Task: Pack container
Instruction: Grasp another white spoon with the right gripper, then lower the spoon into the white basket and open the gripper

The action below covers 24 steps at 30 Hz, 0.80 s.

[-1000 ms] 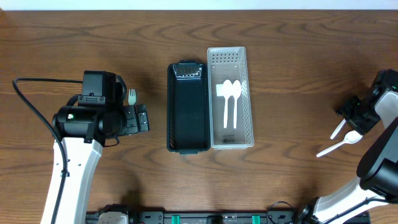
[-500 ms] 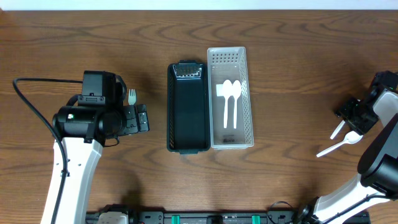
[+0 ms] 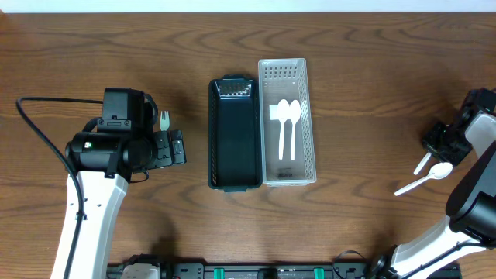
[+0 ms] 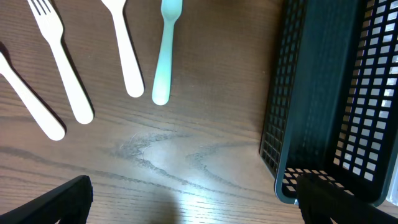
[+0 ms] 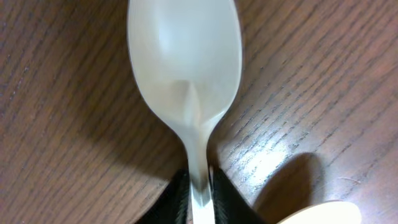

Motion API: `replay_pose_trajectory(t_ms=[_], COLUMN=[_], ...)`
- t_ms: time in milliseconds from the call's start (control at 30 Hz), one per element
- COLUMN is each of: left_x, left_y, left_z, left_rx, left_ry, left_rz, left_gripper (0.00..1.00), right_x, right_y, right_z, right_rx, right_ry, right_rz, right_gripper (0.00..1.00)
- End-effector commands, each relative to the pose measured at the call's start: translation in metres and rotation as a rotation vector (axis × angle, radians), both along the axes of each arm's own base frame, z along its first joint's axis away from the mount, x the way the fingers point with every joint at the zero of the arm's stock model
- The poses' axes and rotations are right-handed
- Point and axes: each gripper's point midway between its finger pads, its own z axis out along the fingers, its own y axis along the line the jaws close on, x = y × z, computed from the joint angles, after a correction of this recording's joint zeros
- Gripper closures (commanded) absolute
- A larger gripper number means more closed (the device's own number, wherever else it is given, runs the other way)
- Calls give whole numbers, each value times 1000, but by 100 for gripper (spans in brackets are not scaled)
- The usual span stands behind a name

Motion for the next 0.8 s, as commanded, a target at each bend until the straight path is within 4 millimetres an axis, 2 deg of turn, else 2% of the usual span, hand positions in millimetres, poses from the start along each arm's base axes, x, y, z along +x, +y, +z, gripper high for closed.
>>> replay_pose_trajectory(t_ms=[0, 100, 200, 267, 333, 467, 600, 667, 733, 767], left_x=[3, 3, 4, 4, 3, 3, 3, 3, 3, 3], left_y=[2, 2, 2, 2, 2, 2, 2, 2, 2, 2], left_z=[6, 5, 6, 6, 6, 5, 6, 6, 5, 5], left_rx=[18, 18, 18, 18, 18, 18, 18, 18, 18, 18], left_ry=[-19, -19, -19, -19, -20, -19, -19, -19, -19, -19], left_rz=[-14, -14, -14, -14, -14, -14, -14, -14, -14, -14], left_gripper=[2, 2, 2, 2, 2, 2, 2, 2, 2, 2], right_x=[-7, -6, -2, 5, 16, 47, 75, 87, 93, 96], right_y=[14, 15, 20, 28, 34, 48, 84, 117, 146, 174], right_z=[-21, -21, -20, -12, 3, 59, 127, 162, 181, 192], right_rx=[68, 76, 106, 145, 154, 101, 46, 34, 37, 49], right_ry=[42, 40, 21, -9, -44, -122, -218, -274, -309, -329], right_rz=[7, 8, 12, 22, 40, 137, 270, 357, 419, 464], right_gripper=[91, 99, 99, 99, 99, 99, 99, 99, 99, 99])
